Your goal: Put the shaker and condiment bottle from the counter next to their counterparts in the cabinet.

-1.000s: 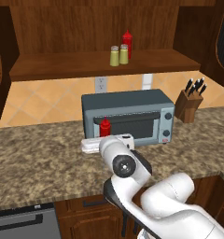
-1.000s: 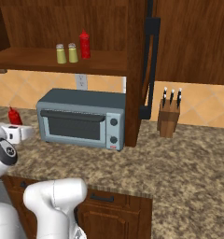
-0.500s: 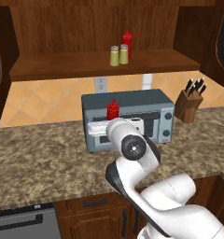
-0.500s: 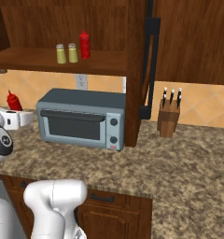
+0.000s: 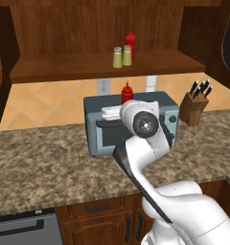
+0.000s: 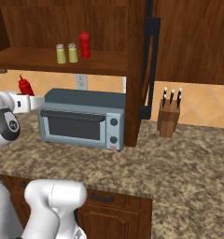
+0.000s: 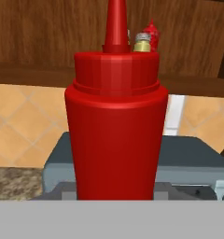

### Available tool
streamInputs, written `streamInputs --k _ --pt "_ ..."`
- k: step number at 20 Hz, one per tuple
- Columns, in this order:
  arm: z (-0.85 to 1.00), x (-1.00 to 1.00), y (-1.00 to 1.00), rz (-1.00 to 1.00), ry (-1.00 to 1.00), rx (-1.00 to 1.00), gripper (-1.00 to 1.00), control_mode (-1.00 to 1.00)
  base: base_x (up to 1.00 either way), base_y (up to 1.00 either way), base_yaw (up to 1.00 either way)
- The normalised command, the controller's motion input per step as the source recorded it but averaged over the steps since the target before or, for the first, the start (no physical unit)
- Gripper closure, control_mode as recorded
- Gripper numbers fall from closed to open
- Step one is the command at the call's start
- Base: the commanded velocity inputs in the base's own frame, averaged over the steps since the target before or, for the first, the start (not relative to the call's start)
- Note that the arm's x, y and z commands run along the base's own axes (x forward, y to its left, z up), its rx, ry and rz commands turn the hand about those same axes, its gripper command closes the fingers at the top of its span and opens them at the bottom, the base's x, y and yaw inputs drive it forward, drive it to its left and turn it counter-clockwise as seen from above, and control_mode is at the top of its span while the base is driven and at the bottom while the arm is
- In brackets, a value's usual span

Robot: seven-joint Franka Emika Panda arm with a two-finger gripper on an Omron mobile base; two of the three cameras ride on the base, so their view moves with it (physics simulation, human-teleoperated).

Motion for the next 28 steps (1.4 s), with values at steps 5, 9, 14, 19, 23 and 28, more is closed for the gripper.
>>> streamInputs --k 5,9,14,19,23,28 --pt "0.25 0.28 -0.61 -0.01 0.0 -0.01 1.0 -1.0 0.0 0.0 0.0" --pt "0.31 0.2 -0.62 0.0 0.0 0.0 1.0 -1.0 0.0 0.0 0.0" --pt "0.54 0.09 -0.39 -0.02 -0.02 0.0 1.0 -1.0 0.0 0.0 0.0" --pt "0.49 0.14 -0.23 -0.01 0.0 0.0 1.0 -1.0 0.0 0.0 0.0" --pt "0.4 0.17 -0.39 -0.06 0.0 0.0 1.0 -1.0 0.0 0.0 0.0" --pt "0.19 0.25 -0.19 -0.01 -0.02 0.0 1.0 -1.0 0.0 0.0 0.0"
